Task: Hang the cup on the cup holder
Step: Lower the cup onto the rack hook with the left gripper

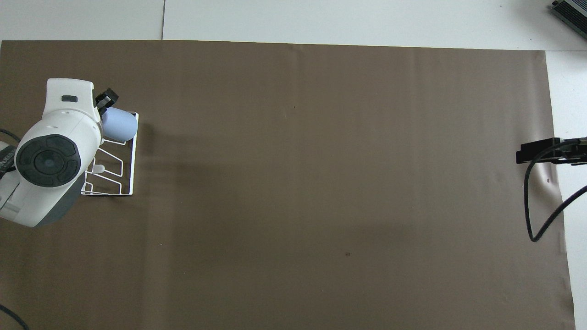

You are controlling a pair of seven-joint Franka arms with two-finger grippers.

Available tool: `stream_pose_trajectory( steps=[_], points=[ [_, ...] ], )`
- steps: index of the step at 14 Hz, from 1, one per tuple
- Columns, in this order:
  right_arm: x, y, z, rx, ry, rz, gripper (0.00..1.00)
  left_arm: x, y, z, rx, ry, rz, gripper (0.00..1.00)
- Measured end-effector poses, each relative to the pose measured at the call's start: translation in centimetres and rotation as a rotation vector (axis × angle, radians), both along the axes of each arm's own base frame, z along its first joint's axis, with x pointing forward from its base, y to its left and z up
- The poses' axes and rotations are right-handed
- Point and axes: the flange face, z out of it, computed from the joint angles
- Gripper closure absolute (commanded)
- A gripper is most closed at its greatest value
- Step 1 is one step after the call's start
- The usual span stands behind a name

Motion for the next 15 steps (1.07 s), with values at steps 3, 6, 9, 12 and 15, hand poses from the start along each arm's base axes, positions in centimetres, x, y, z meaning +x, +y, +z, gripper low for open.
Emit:
stream_pose_trajectory(
  steps=[3, 6, 9, 12, 15],
  points=[
    [0.0, 0.0, 0.0, 0.0, 0.0, 0.0, 0.0, 0.0, 0.0, 0.1, 0.0, -0.001, 0.0, 0.1],
    [0.0, 0.0, 0.0, 0.0, 0.0, 0.0, 0.0, 0.0, 0.0, 0.2, 0.006, 0.0, -0.008, 0.1],
    [0.0, 0.0, 0.0, 0.0, 0.001, 0.0, 0.0, 0.4, 0.0, 1.2, 0.017, -0.01, -0.02, 0.06],
    [0.0, 0.7, 0.0, 0.0, 0.002, 0.013, 0.0, 0.7, -0.8, 2.4, 0.012, 0.004, 0.011, 0.04],
    [0.0, 1.7, -0.1, 0.0, 0.003, 0.032, 0.0, 0.7, -2.5, 3.7, -0.016, 0.053, 0.037, 0.04]
  ],
)
